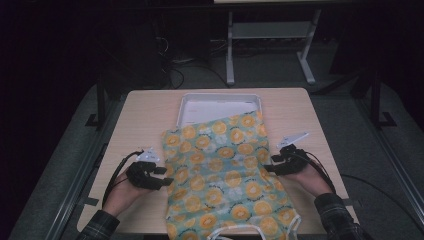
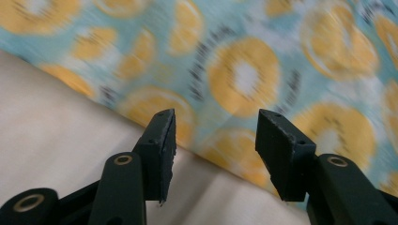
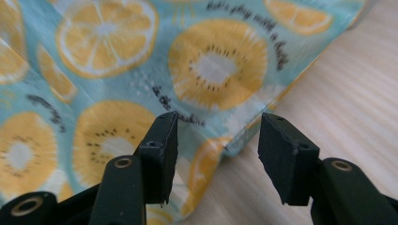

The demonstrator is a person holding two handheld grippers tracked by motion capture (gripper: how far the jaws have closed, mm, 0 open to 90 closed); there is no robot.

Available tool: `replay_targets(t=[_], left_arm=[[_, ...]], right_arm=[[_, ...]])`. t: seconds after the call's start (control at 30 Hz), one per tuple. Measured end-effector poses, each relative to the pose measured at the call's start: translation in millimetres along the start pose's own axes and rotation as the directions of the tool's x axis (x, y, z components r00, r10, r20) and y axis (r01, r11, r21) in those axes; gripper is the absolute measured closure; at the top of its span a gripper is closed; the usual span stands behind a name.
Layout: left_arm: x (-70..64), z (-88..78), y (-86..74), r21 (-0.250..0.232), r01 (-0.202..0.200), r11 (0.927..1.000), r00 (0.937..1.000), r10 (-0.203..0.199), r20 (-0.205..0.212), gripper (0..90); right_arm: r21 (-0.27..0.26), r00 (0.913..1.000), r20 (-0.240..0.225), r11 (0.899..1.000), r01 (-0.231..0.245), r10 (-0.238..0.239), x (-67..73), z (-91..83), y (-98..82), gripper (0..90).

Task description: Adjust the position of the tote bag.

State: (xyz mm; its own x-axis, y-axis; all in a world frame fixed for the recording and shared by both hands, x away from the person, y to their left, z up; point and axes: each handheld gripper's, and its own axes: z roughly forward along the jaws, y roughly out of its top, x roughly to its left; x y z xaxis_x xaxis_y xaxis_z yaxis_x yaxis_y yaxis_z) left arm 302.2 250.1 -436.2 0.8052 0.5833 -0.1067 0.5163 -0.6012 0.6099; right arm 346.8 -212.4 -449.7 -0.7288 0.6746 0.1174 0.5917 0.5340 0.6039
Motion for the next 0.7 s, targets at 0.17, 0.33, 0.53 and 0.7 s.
replay_targets(t=[0.17,0.33,0.53,0.7], left_arm=[[-8.7,11.9,0.0,0.061,-0.076,0.9952,0.9963,0.078,-0.034,48.7],[-8.5,19.6,1.1,0.095,-0.106,0.9898,0.9925,0.111,-0.051,55.6],[-9.1,19.4,2.5,0.101,-0.115,0.9883,0.9926,0.118,-0.028,72.1],[-8.4,20.4,4.9,0.112,-0.122,0.9861,0.9925,0.122,0.007,89.7]], right_arm=[[0.042,0.9989,0.008,0.998,0.046,-0.046,4.8,6.6,0.2,52.2],[0.068,0.9967,0.021,0.995,0.076,-0.078,7.9,9.1,-1.2,60.7],[0.073,0.9948,0.017,0.992,0.099,-0.101,9.9,8.3,-1.7,72.6],[0.074,0.9935,-0.015,0.991,0.114,-0.113,12.7,8.5,-2.3,88.6]])
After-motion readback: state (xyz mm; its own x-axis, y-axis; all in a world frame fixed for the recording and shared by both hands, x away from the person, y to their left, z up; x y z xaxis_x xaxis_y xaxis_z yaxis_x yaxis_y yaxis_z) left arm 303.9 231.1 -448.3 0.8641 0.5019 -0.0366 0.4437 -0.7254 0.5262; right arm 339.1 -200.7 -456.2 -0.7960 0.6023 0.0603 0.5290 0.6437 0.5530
